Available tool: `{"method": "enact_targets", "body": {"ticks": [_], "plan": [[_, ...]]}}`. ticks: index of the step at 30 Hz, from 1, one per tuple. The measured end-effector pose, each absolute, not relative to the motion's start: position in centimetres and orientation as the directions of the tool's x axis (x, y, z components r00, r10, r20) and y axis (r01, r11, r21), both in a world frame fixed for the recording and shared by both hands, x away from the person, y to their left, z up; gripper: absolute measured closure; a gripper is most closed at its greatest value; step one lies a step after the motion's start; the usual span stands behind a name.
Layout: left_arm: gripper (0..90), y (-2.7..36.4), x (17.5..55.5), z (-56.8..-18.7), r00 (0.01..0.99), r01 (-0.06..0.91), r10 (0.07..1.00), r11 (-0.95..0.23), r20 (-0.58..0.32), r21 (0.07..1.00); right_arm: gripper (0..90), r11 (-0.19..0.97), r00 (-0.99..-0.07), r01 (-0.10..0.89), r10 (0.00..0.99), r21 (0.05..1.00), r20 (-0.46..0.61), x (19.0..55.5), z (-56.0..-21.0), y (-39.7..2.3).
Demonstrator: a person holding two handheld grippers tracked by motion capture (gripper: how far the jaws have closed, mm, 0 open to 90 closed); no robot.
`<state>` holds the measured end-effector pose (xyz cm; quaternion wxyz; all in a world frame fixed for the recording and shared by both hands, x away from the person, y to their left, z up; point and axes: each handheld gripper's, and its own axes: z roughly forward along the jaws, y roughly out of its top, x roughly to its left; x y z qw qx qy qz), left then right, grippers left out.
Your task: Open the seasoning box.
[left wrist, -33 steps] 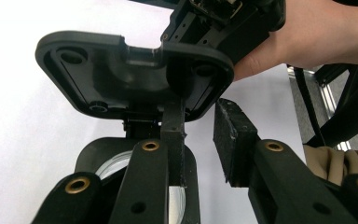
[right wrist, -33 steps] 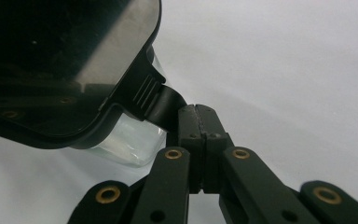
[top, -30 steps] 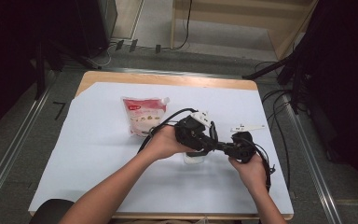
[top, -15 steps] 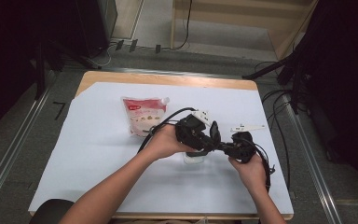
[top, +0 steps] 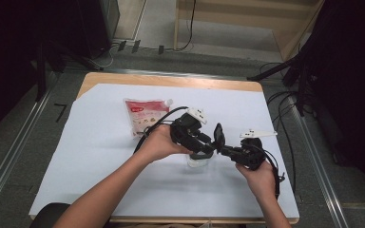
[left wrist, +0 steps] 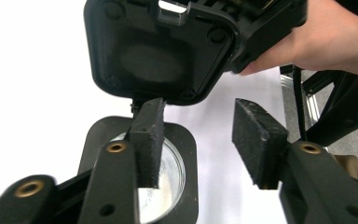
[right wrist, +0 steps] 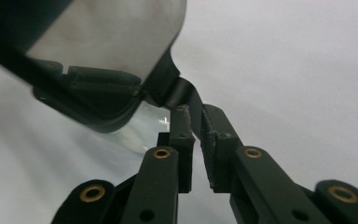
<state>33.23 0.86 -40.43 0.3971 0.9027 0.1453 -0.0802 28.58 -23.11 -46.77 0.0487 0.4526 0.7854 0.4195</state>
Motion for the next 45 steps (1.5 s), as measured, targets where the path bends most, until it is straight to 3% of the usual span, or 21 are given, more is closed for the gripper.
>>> {"method": "enact_targets", "body": {"ticks": [14,45], "plan": [[42.6,4.0,33.2,-40.0,0.937,0.348,0.231,-0.627,-0.260,0.697,70.4,0.240,-0.619,0.640,0.724,0.730,0.304,25.8,-46.5,-23.0],[41.7,9.4,32.3,-38.7,0.914,0.399,0.322,-0.592,-0.248,0.700,60.9,0.314,-0.744,0.535,0.616,0.784,0.260,21.8,-44.0,-18.7]]}}
